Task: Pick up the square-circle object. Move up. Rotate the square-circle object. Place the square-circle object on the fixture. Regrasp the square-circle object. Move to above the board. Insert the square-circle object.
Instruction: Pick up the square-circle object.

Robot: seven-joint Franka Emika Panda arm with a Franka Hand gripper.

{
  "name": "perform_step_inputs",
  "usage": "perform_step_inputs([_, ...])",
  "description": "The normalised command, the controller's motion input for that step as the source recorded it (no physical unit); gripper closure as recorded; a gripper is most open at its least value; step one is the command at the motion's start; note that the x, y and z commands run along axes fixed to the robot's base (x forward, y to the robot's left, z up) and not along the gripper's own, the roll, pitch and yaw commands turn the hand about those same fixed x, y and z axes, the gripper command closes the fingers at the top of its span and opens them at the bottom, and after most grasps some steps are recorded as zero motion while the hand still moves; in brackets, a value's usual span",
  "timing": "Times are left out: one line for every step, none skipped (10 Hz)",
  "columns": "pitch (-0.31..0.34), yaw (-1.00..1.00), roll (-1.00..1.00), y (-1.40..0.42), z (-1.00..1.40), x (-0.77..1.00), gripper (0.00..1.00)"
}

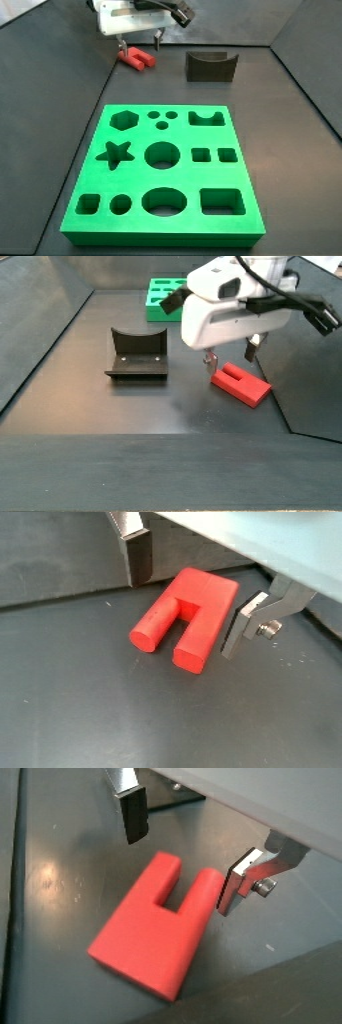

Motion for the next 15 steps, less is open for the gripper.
perform_step_inputs([0.000,0.15,-0.03,0.01,-0.45,0.08,0.00])
perform_step_inputs([0.000,0.11,-0.09,0.02,-0.42,0.08,0.00])
perform_step_inputs([0.000,0.09,-0.12,0.06,-0.35,0.02,0.00])
perform_step_inputs([0.000,0.08,-0.12,0.07,-0.29,0.02,0.00])
perform_step_inputs([0.000,0.03,-0.12,0.05,-0.23,0.00,0.00])
perform_step_inputs([0.000,0.00,-0.08,0.01,-0.09,0.00,0.00])
perform_step_inputs([0.000,0.00,-0.04,0.01,-0.04,0.00,0.00])
perform_step_inputs([0.000,0.00,0.00,0.00,0.00,0.00,0.00])
perform_step_inputs([0.000,0.00,0.00,0.00,0.00,0.00,1.00])
perform_step_inputs([0.000,0.00,0.00,0.00,0.00,0.00,1.00])
perform_step_inputs([0.000,0.00,0.00,0.00,0.00,0.00,1.00])
perform_step_inputs([0.000,0.00,0.00,0.00,0.00,0.00,1.00])
perform_step_inputs([0.000,0.00,0.00,0.00,0.00,0.00,1.00])
perform_step_inputs([0.000,0.00,0.00,0.00,0.00,0.00,1.00])
perform_step_inputs([0.000,0.00,0.00,0.00,0.00,0.00,1.00])
